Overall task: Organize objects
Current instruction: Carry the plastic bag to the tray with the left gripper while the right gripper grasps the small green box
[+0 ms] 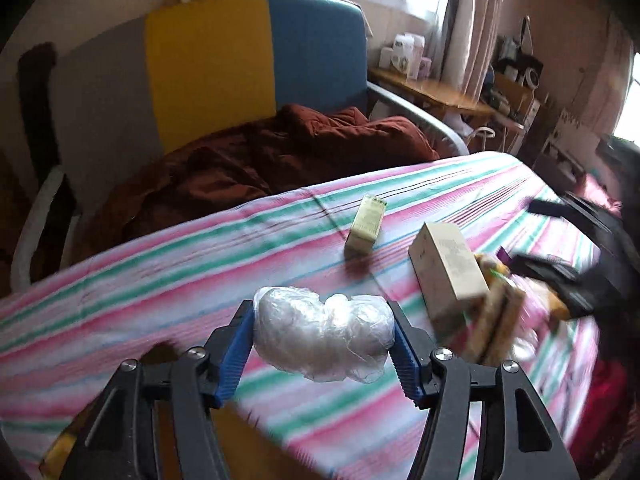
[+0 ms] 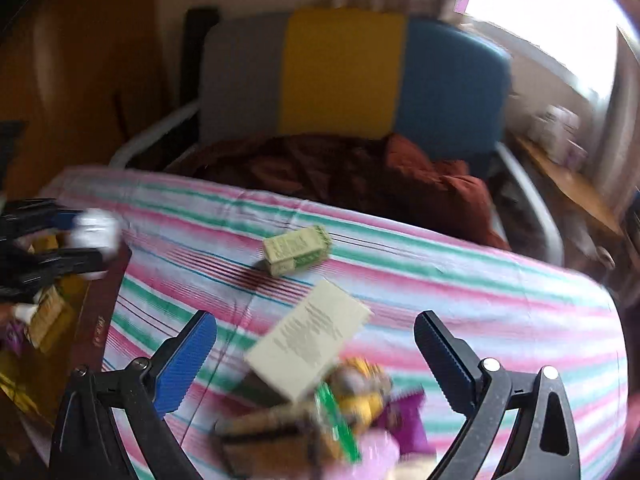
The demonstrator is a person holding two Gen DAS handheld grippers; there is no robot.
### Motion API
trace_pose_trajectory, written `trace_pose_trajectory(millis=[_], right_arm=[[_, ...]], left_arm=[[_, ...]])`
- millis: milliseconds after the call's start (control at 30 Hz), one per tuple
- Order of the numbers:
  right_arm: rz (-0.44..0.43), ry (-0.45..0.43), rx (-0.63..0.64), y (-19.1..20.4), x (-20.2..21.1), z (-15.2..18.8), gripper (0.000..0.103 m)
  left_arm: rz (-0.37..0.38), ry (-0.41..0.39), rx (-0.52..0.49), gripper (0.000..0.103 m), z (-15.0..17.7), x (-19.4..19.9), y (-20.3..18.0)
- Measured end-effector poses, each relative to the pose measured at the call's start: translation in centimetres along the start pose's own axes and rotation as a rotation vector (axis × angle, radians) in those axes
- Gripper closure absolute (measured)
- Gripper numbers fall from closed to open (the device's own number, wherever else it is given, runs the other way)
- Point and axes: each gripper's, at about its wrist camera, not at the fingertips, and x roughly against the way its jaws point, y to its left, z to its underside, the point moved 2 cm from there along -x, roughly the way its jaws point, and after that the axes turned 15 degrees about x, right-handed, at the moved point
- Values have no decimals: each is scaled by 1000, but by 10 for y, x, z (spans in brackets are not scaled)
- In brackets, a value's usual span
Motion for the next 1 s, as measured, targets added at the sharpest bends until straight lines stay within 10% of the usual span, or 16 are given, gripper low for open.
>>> trace_pose_trajectory(millis=[633, 1000], right_arm=[[-126, 373, 294, 11, -158, -64, 10], [-100, 274, 308, 39, -97, -59, 26]], left_arm=[[3, -43, 343, 36, 55, 67, 121], [-20, -48, 382, 36, 71, 69, 123]])
